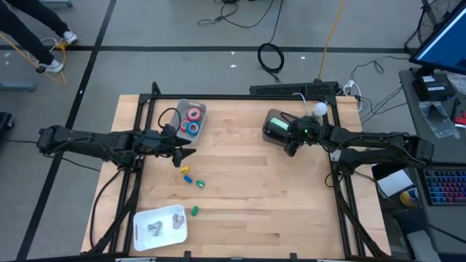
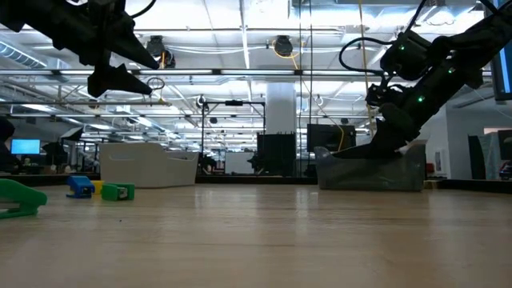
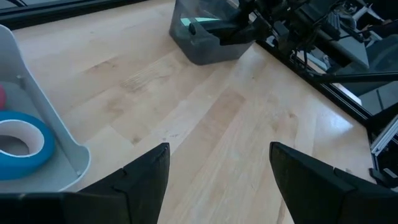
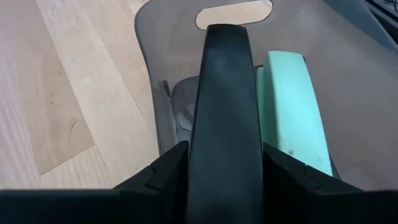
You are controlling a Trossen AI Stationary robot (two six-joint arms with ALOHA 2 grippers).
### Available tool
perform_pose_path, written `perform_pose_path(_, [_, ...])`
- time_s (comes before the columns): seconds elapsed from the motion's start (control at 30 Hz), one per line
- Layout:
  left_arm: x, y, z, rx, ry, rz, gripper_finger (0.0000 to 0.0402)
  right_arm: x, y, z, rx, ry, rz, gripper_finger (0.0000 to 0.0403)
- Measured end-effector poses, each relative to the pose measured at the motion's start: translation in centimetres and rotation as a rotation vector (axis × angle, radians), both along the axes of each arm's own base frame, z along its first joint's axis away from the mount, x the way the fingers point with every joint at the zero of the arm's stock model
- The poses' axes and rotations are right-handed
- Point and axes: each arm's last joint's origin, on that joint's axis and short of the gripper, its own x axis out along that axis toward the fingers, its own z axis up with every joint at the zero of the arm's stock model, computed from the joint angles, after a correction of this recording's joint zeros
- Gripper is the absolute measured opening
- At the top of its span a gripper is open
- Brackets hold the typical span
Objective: Pick and place Stapler, Stapler remover, tape
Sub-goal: Put the black stapler into the black bin
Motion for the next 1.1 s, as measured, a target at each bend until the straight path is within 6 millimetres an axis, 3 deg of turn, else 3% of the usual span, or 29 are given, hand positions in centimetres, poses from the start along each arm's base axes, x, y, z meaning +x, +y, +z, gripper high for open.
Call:
perform_pose_path(0.57, [0.0, 0.0, 0.0, 0.0, 0.003, 0.0, 0.0278, -0.1, 0.0, -0.1, -0.001, 0.013, 0.01, 0.0202])
perform_pose_path(1.1, [0.0, 0.0, 0.0, 0.006, 0.007, -0.002, 0.0278, -0.4, 0.2, 1.0, -0.034, -0.049, 0.012, 0.0206])
